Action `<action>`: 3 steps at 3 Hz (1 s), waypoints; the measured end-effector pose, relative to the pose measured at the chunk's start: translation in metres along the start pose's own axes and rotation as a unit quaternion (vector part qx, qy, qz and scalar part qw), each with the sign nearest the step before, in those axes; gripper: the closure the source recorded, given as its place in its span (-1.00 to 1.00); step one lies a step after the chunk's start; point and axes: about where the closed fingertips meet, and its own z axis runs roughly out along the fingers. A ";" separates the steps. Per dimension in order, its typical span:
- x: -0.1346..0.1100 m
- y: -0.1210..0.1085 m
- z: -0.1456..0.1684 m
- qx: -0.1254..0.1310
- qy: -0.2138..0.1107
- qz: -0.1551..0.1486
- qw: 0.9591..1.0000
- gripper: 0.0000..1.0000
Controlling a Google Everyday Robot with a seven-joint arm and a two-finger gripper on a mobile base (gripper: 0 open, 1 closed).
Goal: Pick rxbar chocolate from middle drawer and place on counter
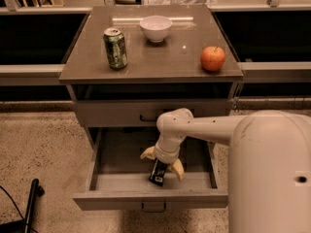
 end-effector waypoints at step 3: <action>0.038 0.003 0.049 -0.040 0.039 -0.150 0.987 -1.00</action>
Offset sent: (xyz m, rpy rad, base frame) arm 0.0355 -0.0162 -0.0563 -0.0926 -0.1036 0.3197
